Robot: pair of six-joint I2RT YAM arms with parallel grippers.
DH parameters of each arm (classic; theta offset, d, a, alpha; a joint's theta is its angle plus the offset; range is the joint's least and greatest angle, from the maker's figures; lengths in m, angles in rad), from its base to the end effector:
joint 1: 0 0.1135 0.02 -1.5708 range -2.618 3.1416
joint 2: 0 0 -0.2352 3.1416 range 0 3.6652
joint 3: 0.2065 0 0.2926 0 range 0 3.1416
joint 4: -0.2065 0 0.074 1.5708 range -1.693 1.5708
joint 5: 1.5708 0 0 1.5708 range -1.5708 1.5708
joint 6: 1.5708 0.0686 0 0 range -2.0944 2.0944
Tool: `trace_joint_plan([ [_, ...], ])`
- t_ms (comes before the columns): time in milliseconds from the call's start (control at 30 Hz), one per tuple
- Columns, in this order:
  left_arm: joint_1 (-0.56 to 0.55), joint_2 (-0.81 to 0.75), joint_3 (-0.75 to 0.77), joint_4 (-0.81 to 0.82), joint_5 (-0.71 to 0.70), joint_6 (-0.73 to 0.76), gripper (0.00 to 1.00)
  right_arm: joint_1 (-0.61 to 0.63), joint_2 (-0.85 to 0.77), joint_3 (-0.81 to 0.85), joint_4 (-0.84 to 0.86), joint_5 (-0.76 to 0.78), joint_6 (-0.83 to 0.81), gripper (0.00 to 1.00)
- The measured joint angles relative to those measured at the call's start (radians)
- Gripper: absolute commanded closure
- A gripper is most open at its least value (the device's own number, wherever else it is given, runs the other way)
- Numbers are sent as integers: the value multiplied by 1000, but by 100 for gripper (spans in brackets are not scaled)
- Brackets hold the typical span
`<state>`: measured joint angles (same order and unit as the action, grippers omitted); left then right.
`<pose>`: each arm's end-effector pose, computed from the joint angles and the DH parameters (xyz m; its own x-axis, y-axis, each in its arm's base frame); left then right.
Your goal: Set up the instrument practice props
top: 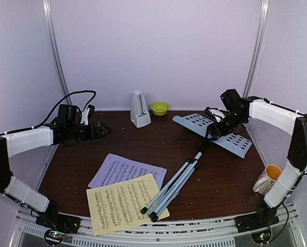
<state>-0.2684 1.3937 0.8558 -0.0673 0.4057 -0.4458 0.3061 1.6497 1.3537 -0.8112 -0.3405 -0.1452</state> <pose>0.3476 -0.1237 0.1719 -0.7349 -0.2087 -0.6452 0.2657 0.7867 -0.5572 0.3668 0.1400 0.1978 -0.7822 -0.3902 -0.4857 -0.5453 0.8058 0.2309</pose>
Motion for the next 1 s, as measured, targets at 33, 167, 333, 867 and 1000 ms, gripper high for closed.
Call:
trace_joint_plan([
  [33, 0, 0, -4, 2, 2, -1, 2, 3, 12, 10, -4, -4, -8, 34],
  [167, 0, 4, -15, 14, 4, -8, 2, 13, 61, 51, -19, -12, -32, 46],
  [333, 0, 8, -16, 16, 11, -13, 2, 13, 98, 98, -48, -12, -45, 54],
  [867, 0, 65, -16, 66, 43, -21, 2, 12, 194, 150, -58, -7, -80, 79],
  [1000, 0, 83, -16, 74, 45, -22, 2, 12, 194, 151, -59, 32, -91, 91],
])
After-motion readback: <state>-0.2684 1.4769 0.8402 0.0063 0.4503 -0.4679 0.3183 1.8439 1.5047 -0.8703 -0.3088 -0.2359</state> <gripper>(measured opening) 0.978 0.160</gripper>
